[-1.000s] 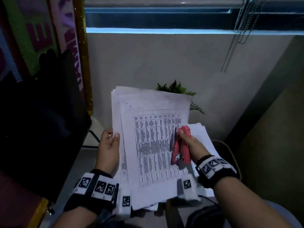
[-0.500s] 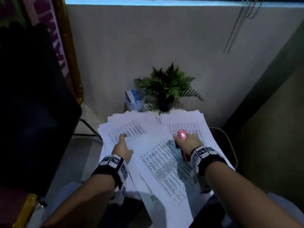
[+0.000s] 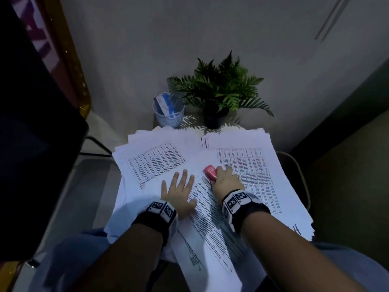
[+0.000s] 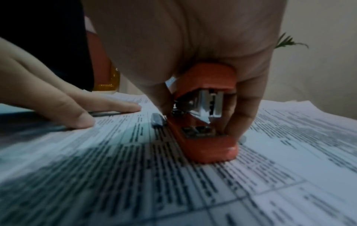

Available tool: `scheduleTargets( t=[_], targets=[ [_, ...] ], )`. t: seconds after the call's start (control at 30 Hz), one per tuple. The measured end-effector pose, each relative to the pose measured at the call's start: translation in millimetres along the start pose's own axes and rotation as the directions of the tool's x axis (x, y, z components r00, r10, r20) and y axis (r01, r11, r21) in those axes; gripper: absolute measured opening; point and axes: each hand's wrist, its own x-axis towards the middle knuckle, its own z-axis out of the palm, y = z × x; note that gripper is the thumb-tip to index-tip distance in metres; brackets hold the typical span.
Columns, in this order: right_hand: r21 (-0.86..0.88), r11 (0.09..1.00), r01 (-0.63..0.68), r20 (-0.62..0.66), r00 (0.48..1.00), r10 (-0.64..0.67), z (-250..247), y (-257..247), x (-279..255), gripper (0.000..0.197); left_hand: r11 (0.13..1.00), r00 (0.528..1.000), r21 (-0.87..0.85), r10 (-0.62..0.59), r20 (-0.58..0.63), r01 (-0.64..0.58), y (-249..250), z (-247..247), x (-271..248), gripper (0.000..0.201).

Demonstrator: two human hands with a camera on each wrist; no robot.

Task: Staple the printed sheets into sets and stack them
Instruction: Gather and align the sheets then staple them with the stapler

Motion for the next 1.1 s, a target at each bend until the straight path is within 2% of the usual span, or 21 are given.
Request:
scheduleTargets(
  t=[0.2,0.4,0.6,0.77,1.1],
  targets=[
    [-0.045,0.998,0.033,0.023,0.999,-0.032,-2,-7,14,0.037,0.999,0.999,0.048,0.015,-0.049,-0.013,5,-8,-2,0.077],
    [-0.059,0.997,0.058,0.034,0.998,-0.056,3,-9,23,0.06,0.982,0.995,0.186,0.046,-0.087,-0.03,9,-26,7,0.09],
    [-0.036,0.997,0.071,0.014,0.997,-0.07,5,-8,26,0.058,0.976,0.991,0.215,0.062,-0.122,-0.035,11,-33,13,0.097],
    [-0.042,0.995,0.092,0.019,0.996,-0.092,2,-8,27,0.06,0.979,0.993,0.199,0.059,-0.107,-0.037,11,-35,14,0.098],
    [-0.014,0.994,0.111,0.111,0.988,-0.109,-11,-6,37,0.059,0.985,0.992,0.165,0.076,-0.102,-0.058,8,-33,12,0.096]
  ],
)
